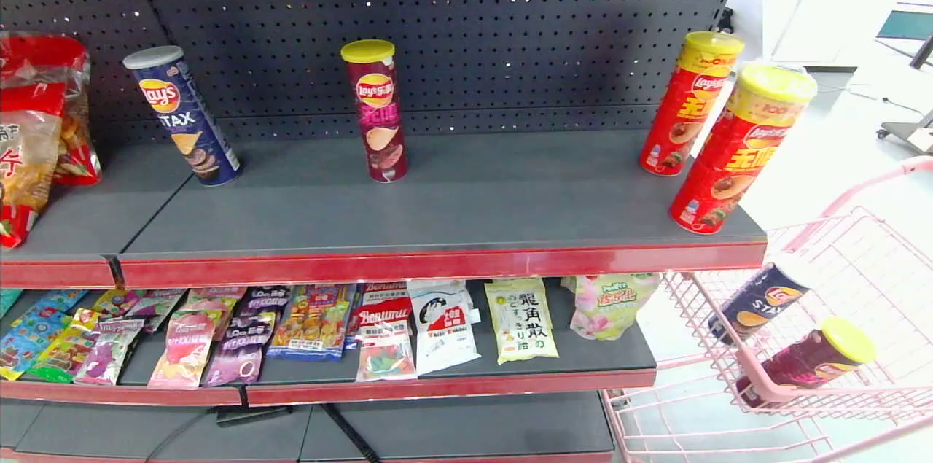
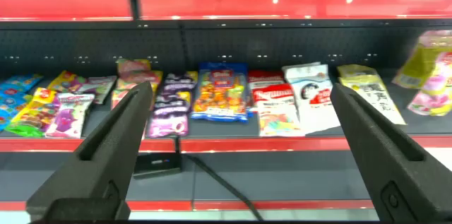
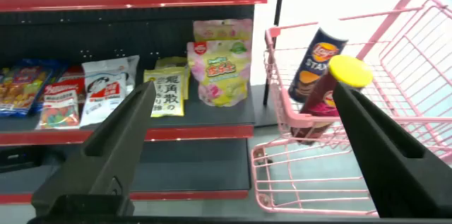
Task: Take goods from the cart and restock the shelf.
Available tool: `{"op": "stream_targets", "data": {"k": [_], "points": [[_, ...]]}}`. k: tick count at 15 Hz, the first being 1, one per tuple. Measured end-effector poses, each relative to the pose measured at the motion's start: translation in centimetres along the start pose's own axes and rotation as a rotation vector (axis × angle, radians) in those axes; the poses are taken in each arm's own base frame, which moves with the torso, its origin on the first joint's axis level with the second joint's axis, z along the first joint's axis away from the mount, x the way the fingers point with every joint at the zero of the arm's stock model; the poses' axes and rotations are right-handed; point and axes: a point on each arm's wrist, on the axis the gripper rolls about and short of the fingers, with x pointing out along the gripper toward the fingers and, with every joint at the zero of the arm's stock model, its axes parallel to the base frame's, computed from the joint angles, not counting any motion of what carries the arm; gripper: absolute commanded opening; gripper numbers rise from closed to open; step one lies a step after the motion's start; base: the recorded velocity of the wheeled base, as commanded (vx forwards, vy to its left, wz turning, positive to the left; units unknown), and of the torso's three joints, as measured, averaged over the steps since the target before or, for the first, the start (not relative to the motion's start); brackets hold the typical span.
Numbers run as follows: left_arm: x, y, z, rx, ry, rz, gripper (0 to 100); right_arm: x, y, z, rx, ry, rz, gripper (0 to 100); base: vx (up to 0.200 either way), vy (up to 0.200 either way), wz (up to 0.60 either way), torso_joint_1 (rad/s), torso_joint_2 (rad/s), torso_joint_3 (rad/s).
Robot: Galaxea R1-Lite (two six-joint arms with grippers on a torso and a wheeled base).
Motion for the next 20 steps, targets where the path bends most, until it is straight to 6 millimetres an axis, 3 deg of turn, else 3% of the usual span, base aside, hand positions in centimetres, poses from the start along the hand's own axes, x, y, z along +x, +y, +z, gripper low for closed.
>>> {"op": "stream_targets", "data": {"k": [8, 10, 20], "points": [[0.0, 0.0, 0.0, 0.0, 0.0, 0.0, 100, 0.0, 0.0, 0.0, 0.002, 0.0, 0.0, 100, 0.0, -0.2, 0.0, 0.002, 0.0, 0.001], [0.0, 0.0, 0.0, 0.0, 0.0, 0.0, 100, 0.0, 0.0, 0.0, 0.003, 0.0, 0.0, 100, 0.0, 0.0, 0.0, 0.0, 0.0, 0.0], [0.0, 0.0, 0.0, 0.0, 0.0, 0.0, 100, 0.0, 0.0, 0.01, 0.003, 0.0, 0.0, 100, 0.0, 0.0, -0.6, 0.003, 0.0, 0.003]]}}
